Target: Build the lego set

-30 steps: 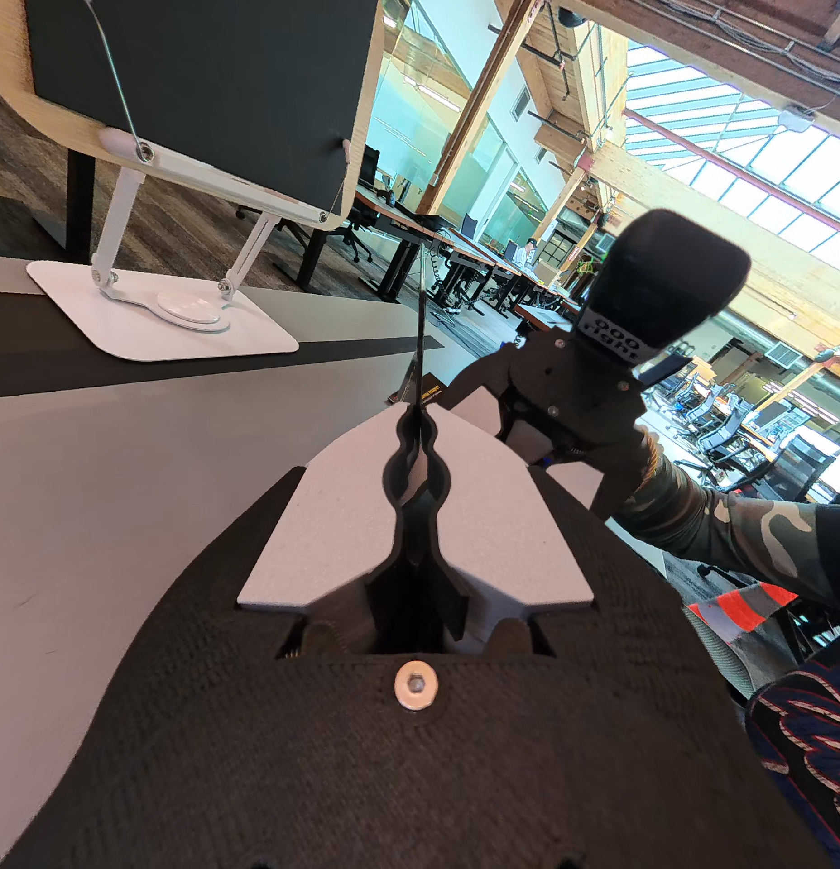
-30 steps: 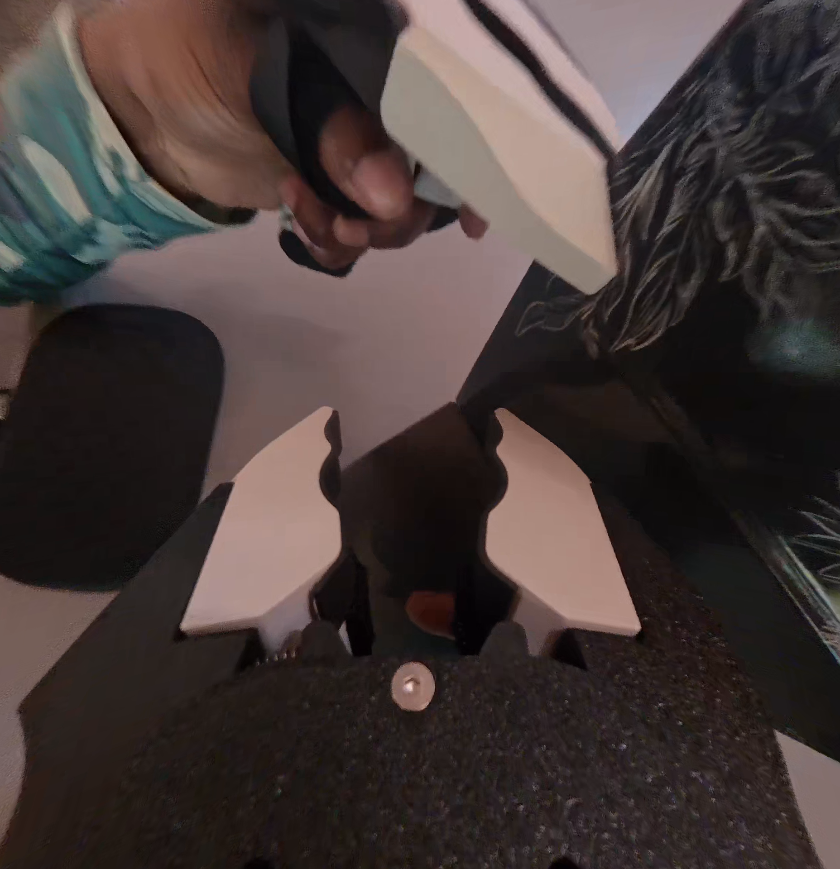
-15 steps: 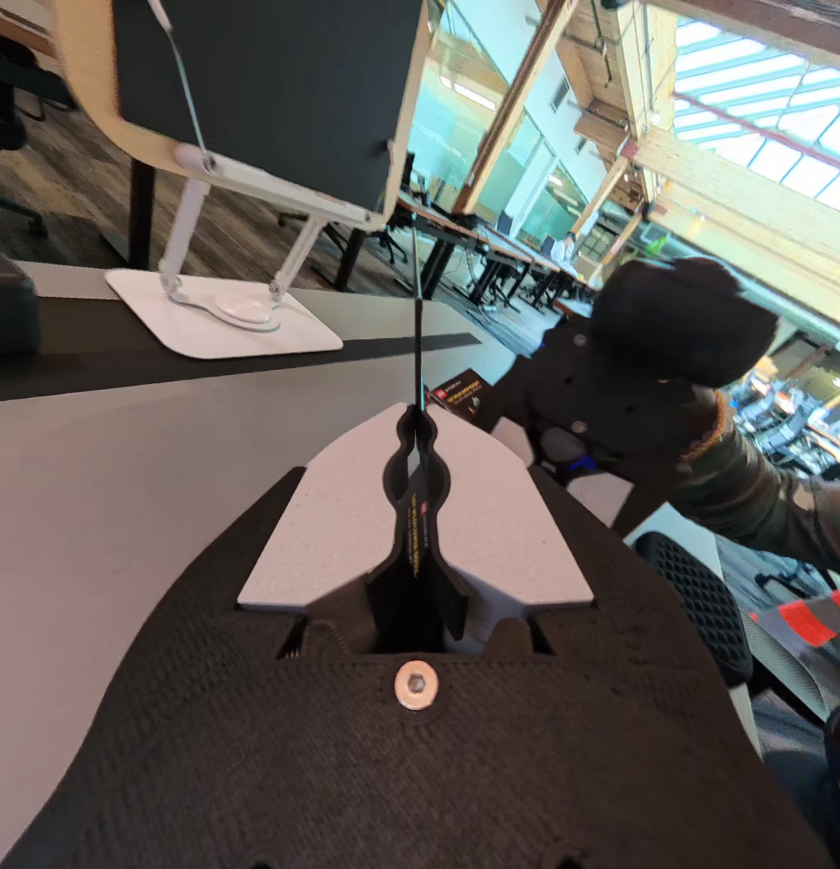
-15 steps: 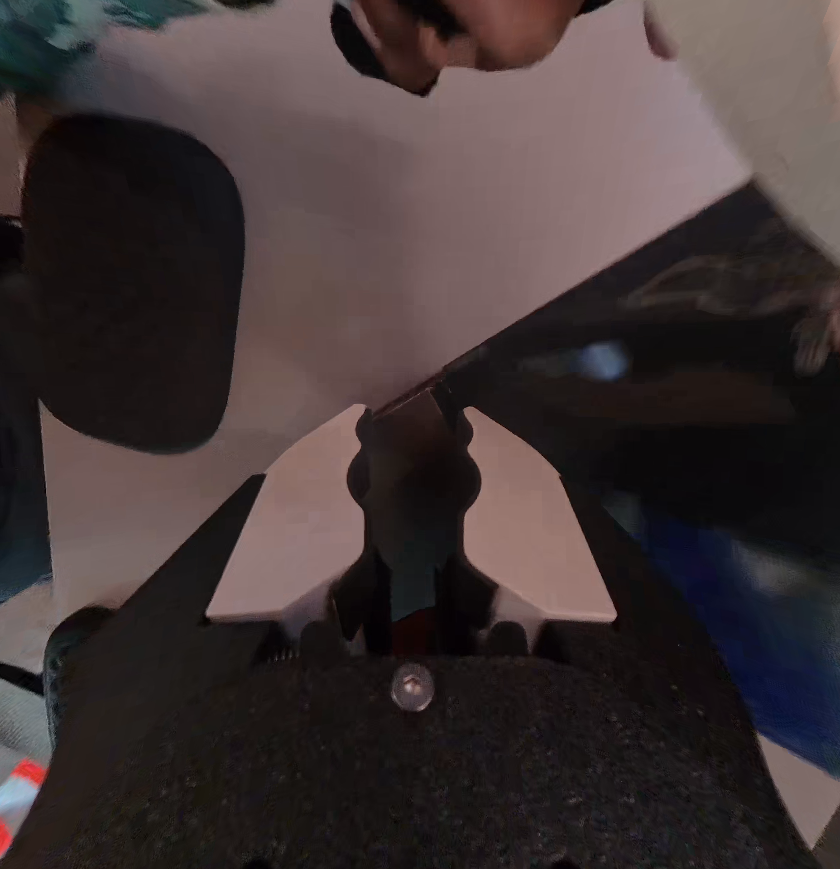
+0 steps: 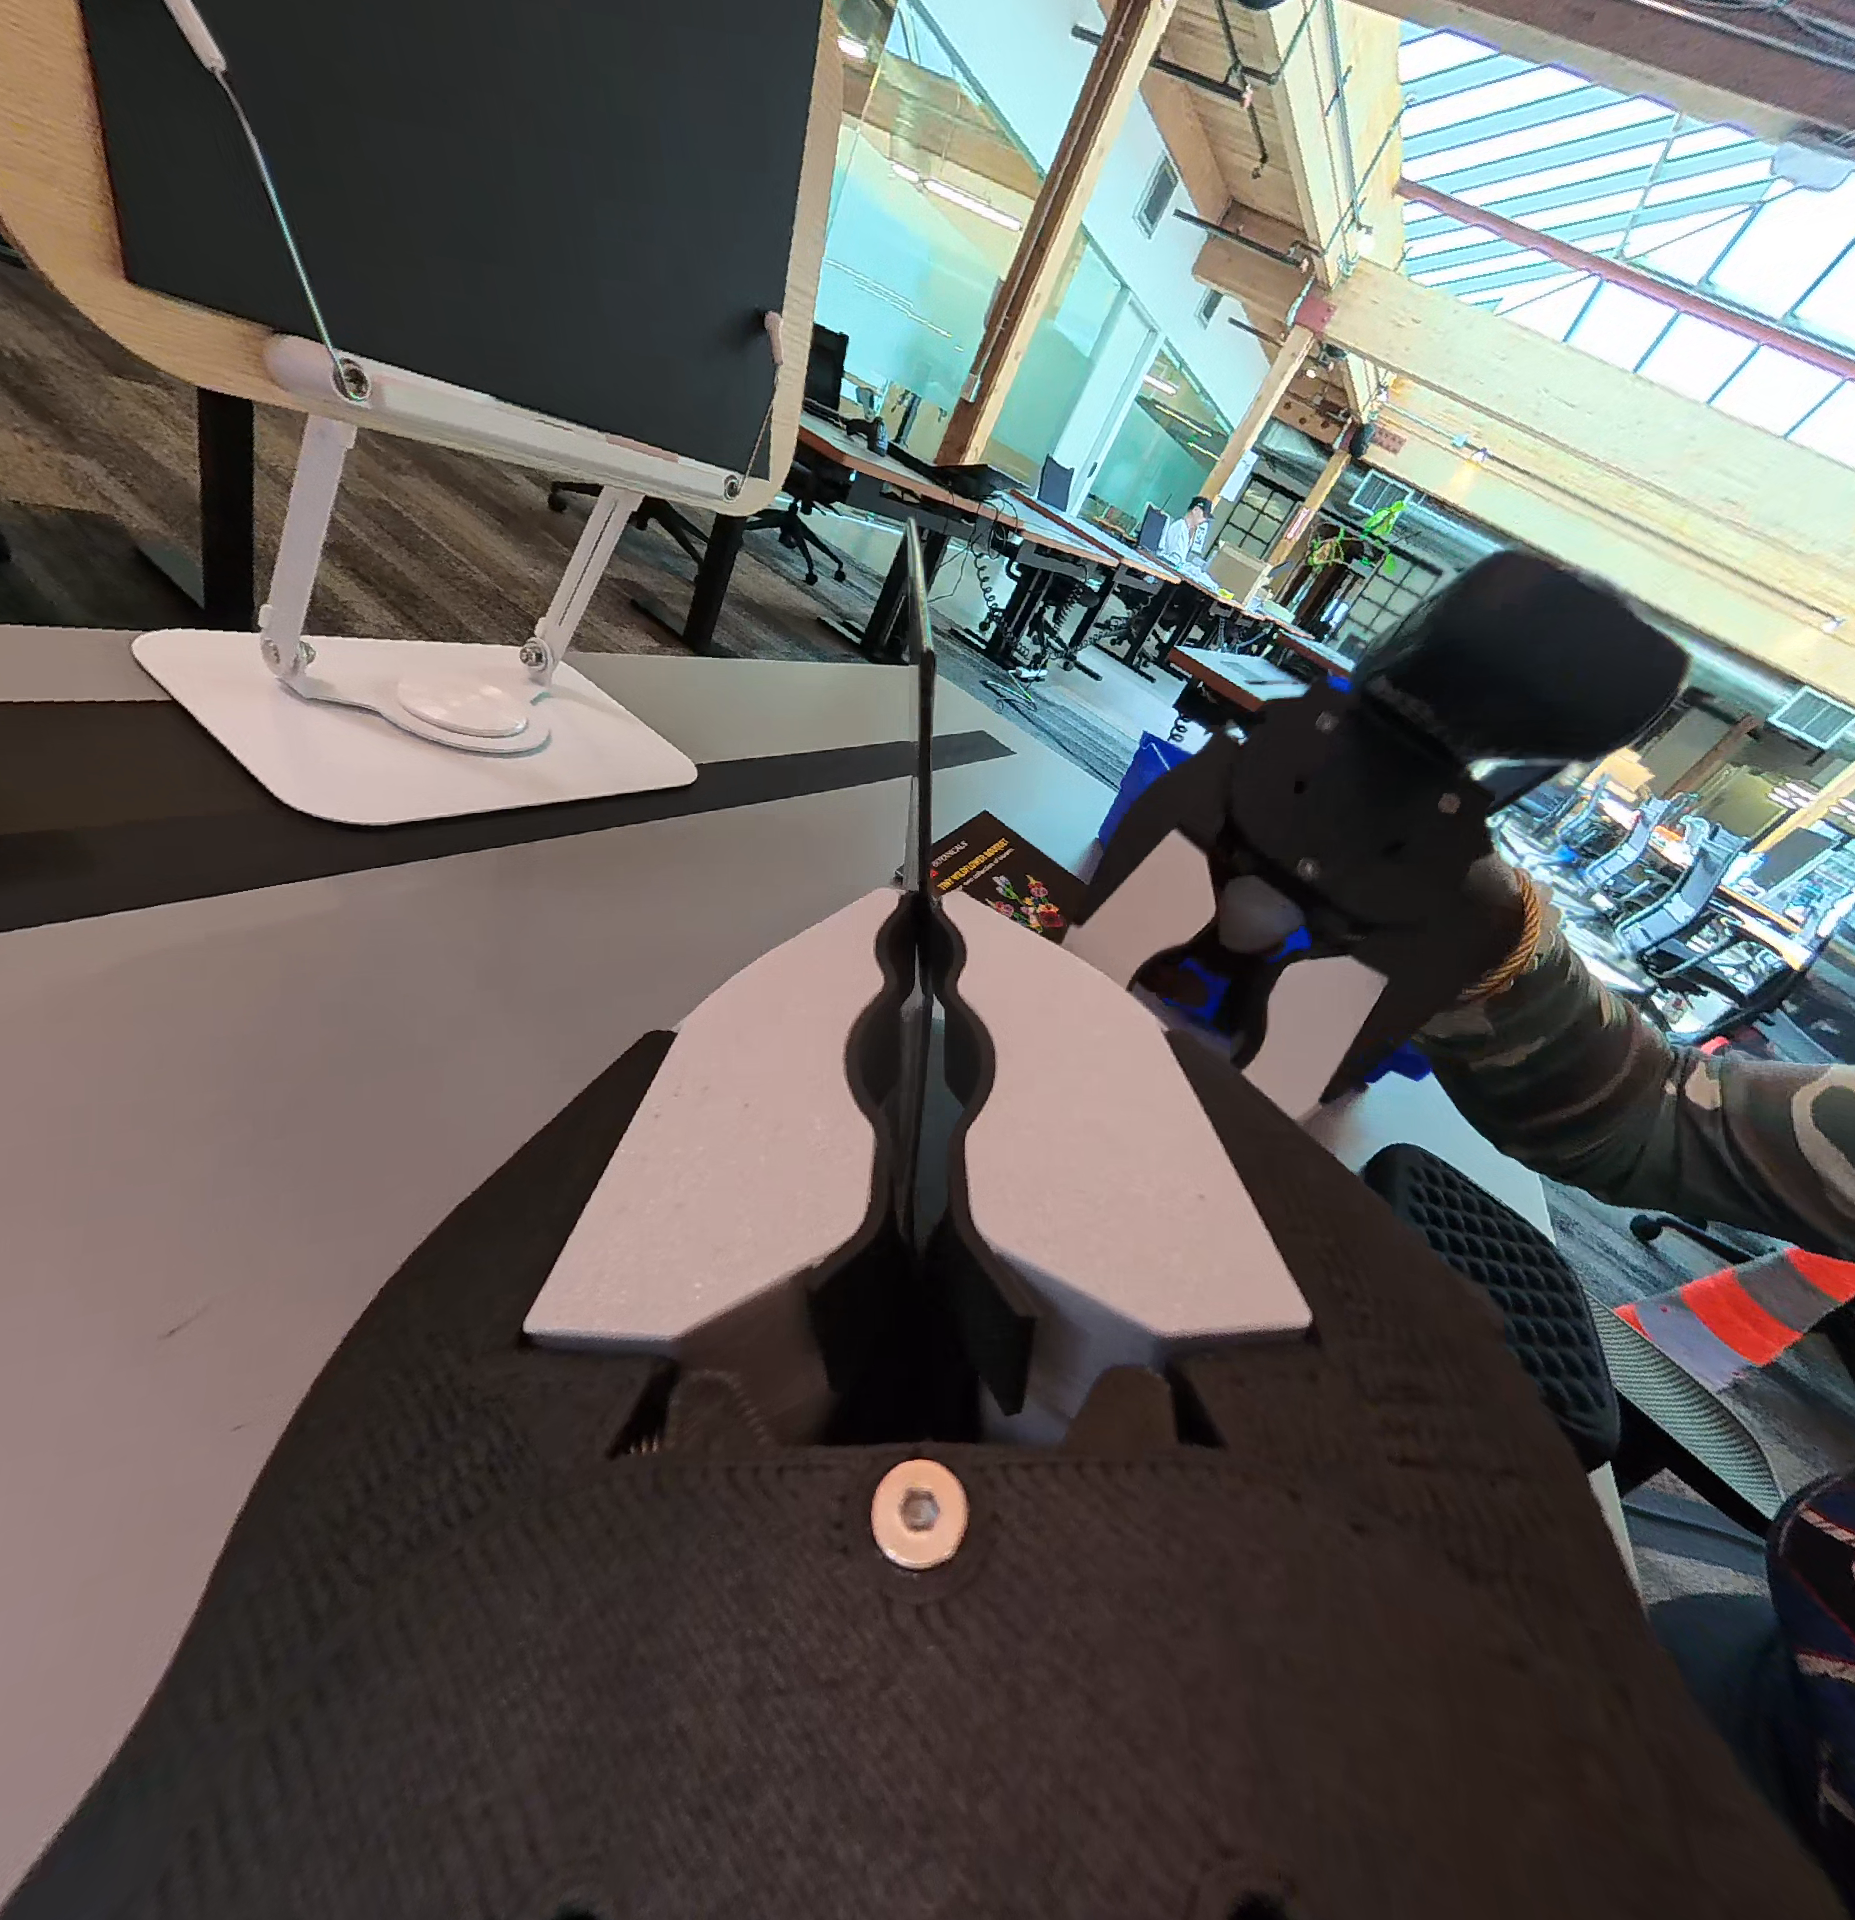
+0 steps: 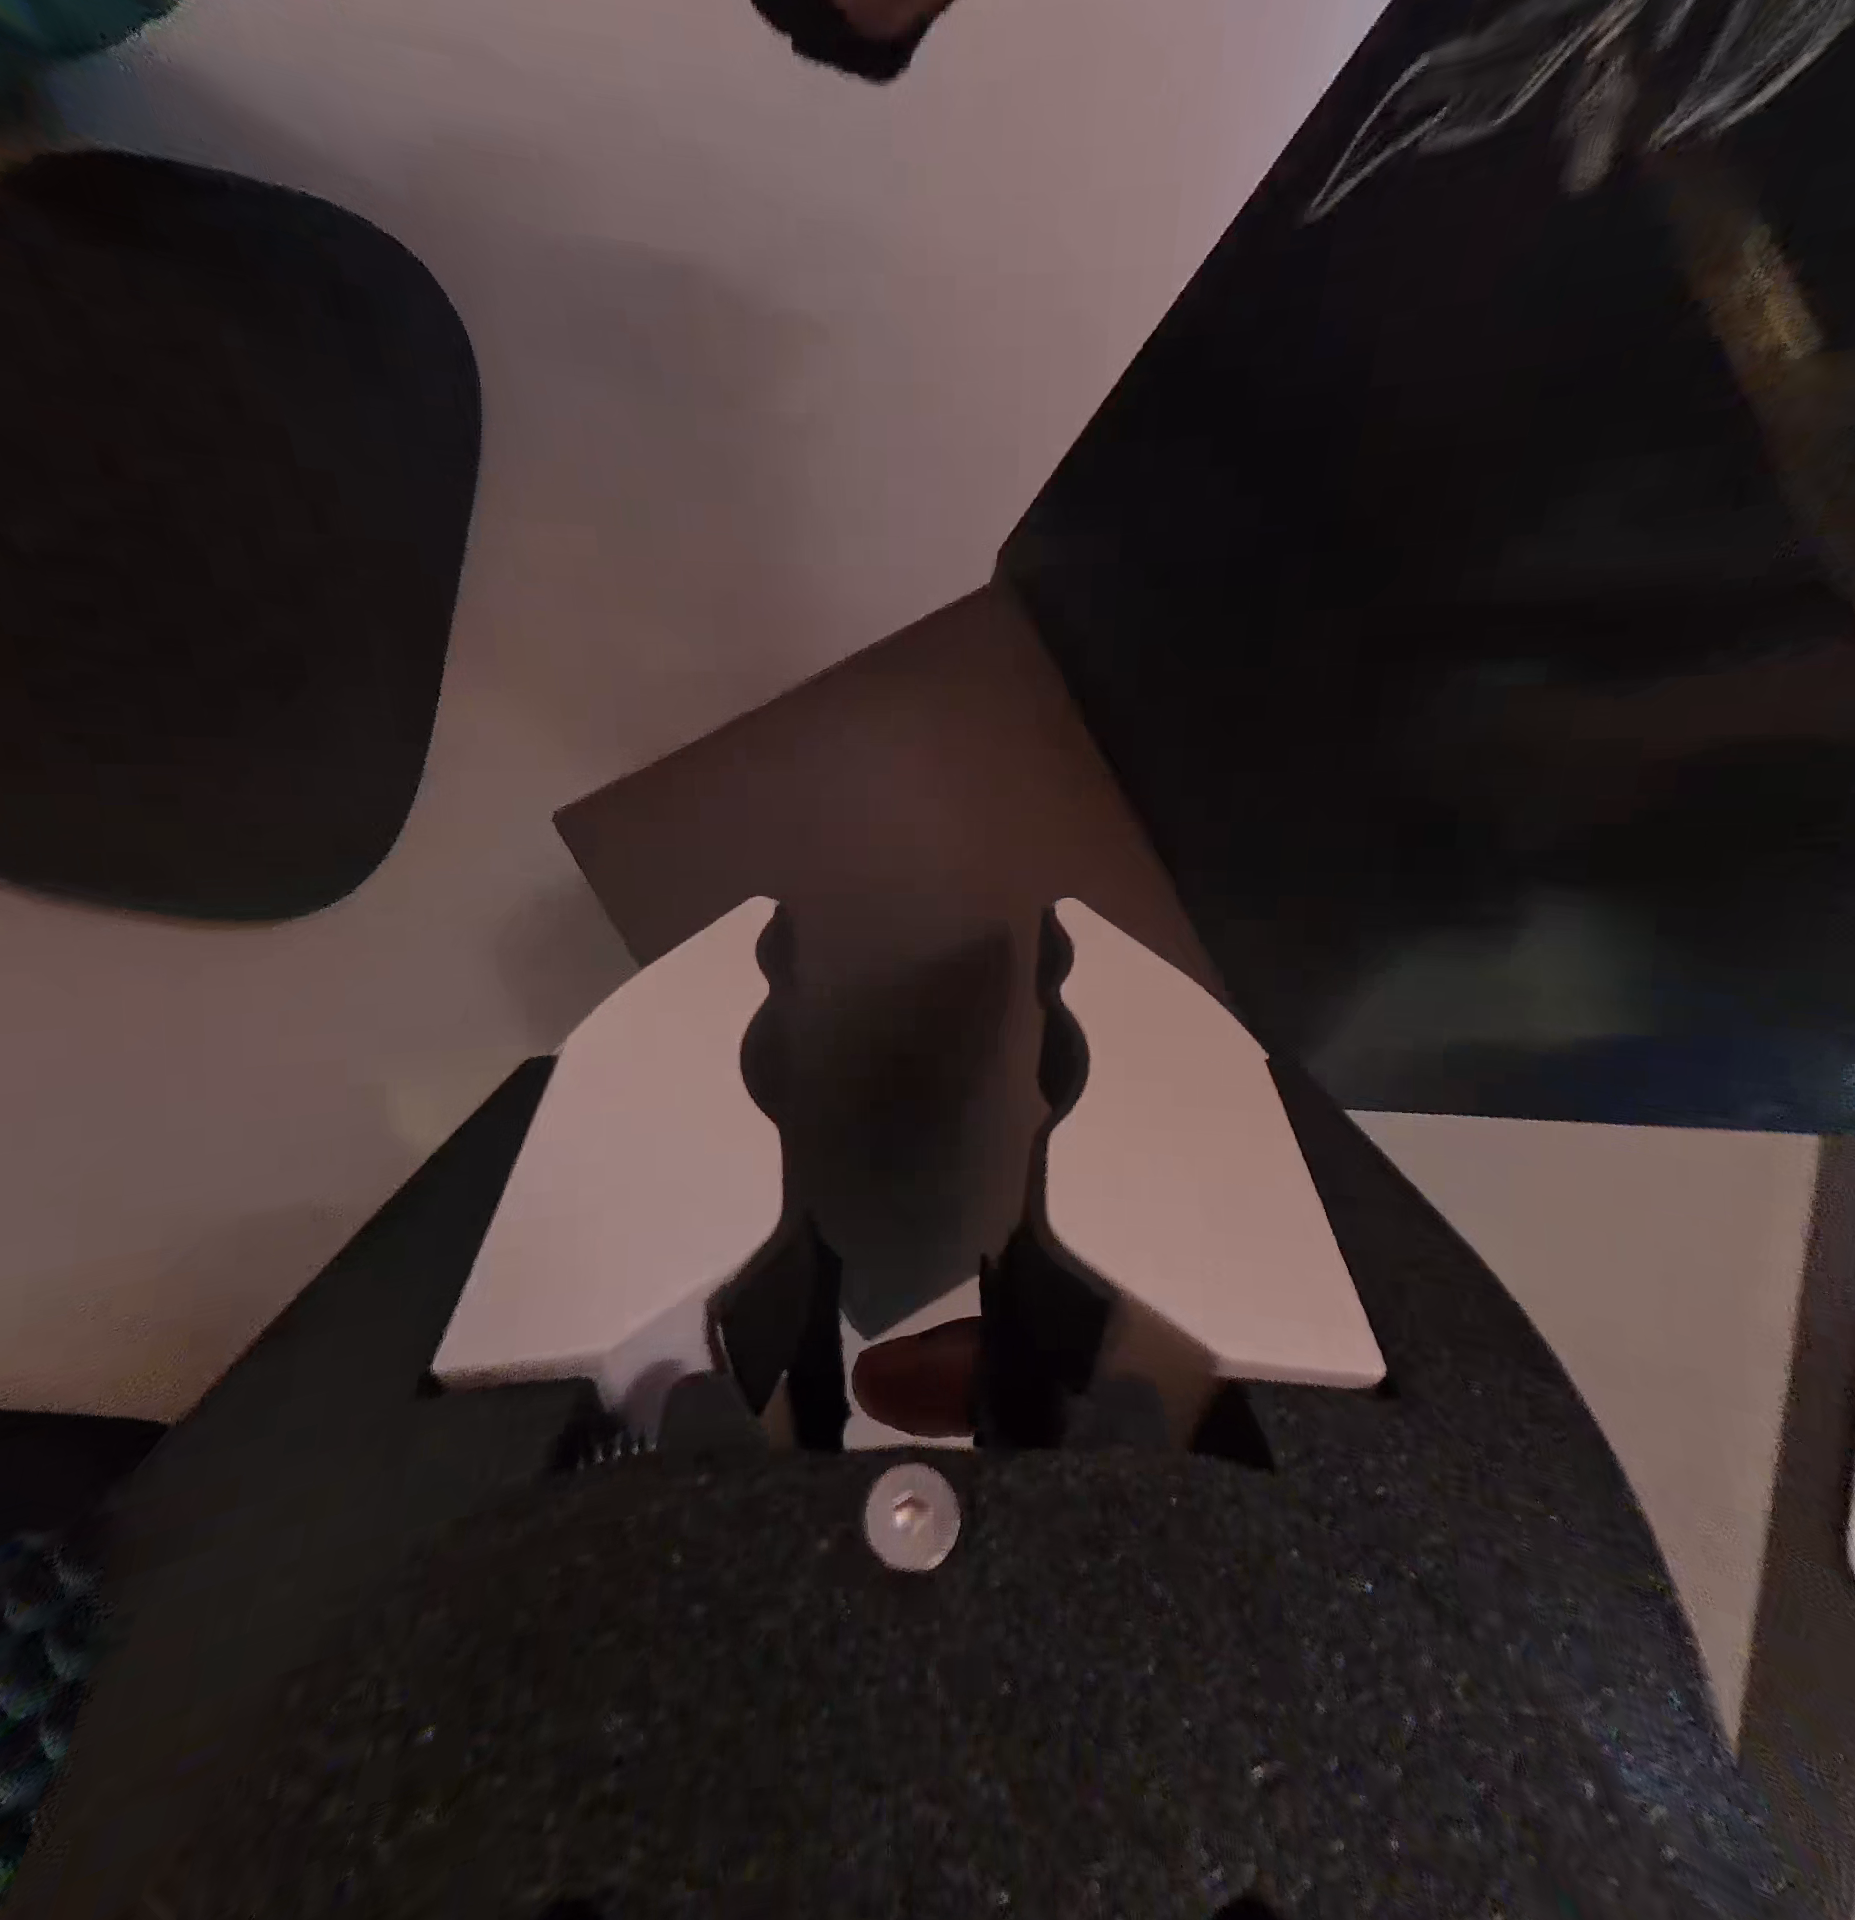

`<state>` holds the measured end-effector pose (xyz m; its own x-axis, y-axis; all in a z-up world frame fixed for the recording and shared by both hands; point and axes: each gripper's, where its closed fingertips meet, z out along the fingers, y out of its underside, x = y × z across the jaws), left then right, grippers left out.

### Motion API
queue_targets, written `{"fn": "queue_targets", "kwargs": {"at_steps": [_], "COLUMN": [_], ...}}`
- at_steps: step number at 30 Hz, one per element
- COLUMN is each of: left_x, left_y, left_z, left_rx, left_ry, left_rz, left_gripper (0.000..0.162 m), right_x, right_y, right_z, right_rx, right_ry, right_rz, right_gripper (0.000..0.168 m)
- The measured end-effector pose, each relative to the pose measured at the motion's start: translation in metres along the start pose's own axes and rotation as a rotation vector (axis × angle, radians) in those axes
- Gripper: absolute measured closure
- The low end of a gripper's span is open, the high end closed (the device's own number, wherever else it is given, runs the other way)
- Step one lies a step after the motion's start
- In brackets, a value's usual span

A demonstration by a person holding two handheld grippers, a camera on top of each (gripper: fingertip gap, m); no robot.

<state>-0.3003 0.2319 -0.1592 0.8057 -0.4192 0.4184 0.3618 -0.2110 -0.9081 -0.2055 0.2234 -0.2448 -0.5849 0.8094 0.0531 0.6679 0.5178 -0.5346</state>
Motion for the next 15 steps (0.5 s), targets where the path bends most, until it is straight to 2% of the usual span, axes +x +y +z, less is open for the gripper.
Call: {"fn": "queue_targets", "kwargs": {"at_steps": [13, 15], "left_x": [0.004, 0.003], "left_y": [0.0, 0.0], "left_z": [0.001, 0.0], "left_rx": [0.001, -0.003], "left_ry": [0.002, -0.002], "left_rz": [0.023, 0.031], "left_gripper": [0.16, 0.16], "right_x": [-0.01, -0.016], "right_y": [0.014, 0.015], "right_z": [0.029, 0.022], "right_rx": [-0.051, -0.035], "right_ry": [-0.012, -0.052], "right_rz": [0.061, 0.063], "right_gripper": [0.12, 0.111]}}
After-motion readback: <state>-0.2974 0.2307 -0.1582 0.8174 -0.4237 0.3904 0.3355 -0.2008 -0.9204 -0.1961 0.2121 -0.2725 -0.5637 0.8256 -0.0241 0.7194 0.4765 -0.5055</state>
